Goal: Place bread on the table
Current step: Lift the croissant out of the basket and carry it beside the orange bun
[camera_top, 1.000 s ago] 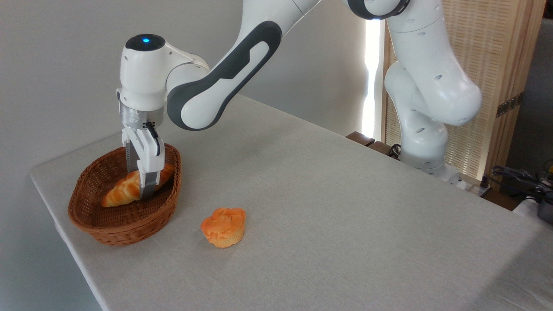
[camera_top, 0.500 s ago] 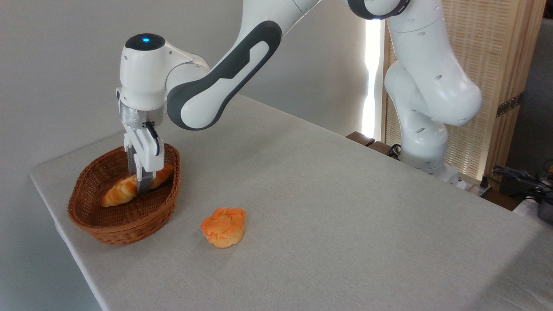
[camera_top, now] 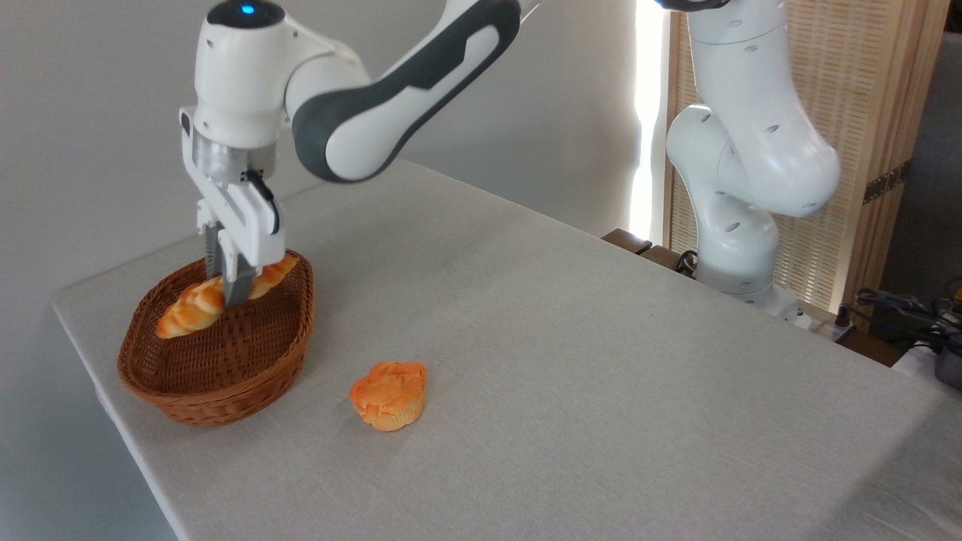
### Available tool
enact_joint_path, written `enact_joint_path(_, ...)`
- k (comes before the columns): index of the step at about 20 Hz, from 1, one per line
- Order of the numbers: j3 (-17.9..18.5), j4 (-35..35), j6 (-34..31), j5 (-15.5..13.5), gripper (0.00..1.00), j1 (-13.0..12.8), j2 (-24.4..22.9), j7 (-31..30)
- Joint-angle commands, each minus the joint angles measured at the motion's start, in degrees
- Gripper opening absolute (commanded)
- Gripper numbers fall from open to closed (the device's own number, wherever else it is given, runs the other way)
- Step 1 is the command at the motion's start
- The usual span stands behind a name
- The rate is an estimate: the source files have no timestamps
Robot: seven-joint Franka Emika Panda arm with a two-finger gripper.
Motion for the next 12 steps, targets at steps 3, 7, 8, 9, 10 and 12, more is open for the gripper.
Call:
enact_joint_path(3, 6.62, -2.79, -26.92, -0.60, 0.32, 0.04, -10.64, 16.58)
enact_joint_path(7, 7.42, -9.82, -31.28, 5.18, 0.46, -2.32, -14.08, 26.55)
enact_joint_path(8, 7.42, -10.79, -31.19, 7.90, 0.54, -3.64, -14.00, 26.65)
enact_joint_path(9, 7.42, -11.50, -30.58, 9.84, 0.62, -4.35, -13.82, 26.65)
enact_joint_path(10, 7.34, -11.68, -30.31, 10.38, 0.72, -4.71, -13.47, 26.65)
enact_joint_path(12, 7.25, -11.68, -30.22, 10.39, 0.86, -4.80, -12.51, 26.74)
